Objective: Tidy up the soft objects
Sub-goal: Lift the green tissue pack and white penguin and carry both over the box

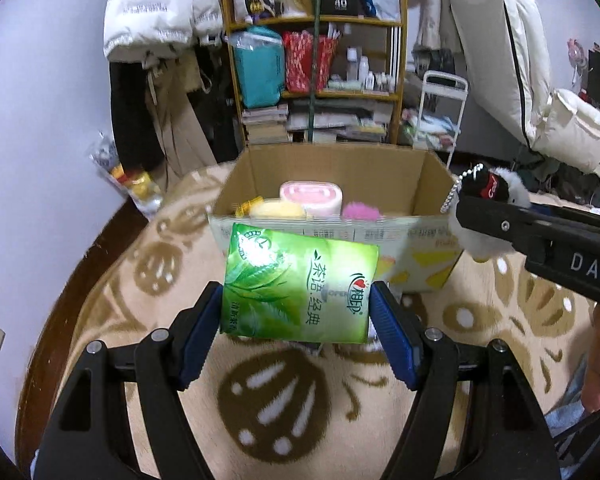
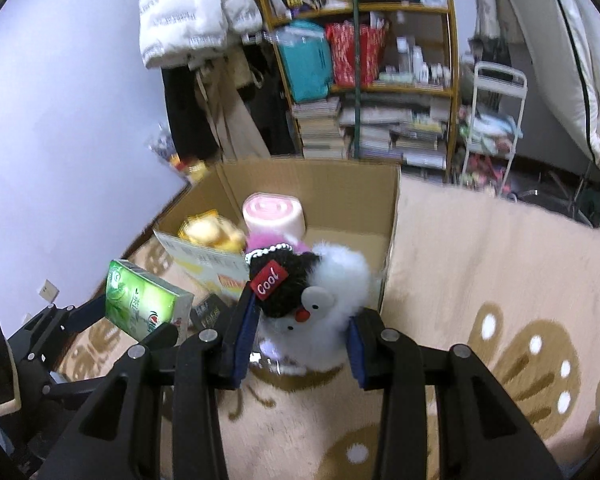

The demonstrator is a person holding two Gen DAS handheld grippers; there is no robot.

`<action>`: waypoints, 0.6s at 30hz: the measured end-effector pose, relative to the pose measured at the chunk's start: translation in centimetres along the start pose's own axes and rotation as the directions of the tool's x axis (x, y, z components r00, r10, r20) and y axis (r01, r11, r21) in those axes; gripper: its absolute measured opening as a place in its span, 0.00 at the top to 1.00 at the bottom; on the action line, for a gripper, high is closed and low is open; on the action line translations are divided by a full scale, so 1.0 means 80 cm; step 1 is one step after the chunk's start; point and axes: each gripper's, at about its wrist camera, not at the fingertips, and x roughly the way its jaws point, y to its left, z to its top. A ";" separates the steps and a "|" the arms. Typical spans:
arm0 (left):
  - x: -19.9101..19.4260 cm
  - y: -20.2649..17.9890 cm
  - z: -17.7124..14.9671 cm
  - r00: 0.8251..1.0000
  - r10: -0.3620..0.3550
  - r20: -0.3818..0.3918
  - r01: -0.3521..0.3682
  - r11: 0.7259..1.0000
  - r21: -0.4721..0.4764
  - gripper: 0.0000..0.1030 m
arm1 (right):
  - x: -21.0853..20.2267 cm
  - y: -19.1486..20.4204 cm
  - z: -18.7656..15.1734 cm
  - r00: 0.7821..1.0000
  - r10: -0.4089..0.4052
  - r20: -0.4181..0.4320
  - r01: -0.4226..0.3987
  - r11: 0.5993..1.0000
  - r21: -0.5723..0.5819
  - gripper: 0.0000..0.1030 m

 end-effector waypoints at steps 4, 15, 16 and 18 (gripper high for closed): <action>-0.008 0.003 0.016 0.999 -0.001 0.045 0.001 1.000 0.004 0.30 | -0.016 0.002 0.020 0.997 0.030 0.077 -0.028 0.999 -0.019 0.60; -0.016 -0.003 0.061 0.991 0.015 0.133 -0.025 0.997 0.072 0.30 | -0.018 -0.007 0.053 0.985 0.029 0.173 -0.030 1.000 -0.002 0.60; -0.015 -0.004 0.066 0.990 0.019 0.143 -0.031 0.996 0.080 0.30 | -0.016 -0.009 0.056 0.984 0.029 0.176 -0.030 1.000 0.002 0.60; -0.015 -0.005 0.074 0.986 0.028 0.163 -0.044 0.994 0.098 0.30 | -0.012 -0.012 0.059 0.983 0.031 0.182 -0.033 0.999 0.008 0.60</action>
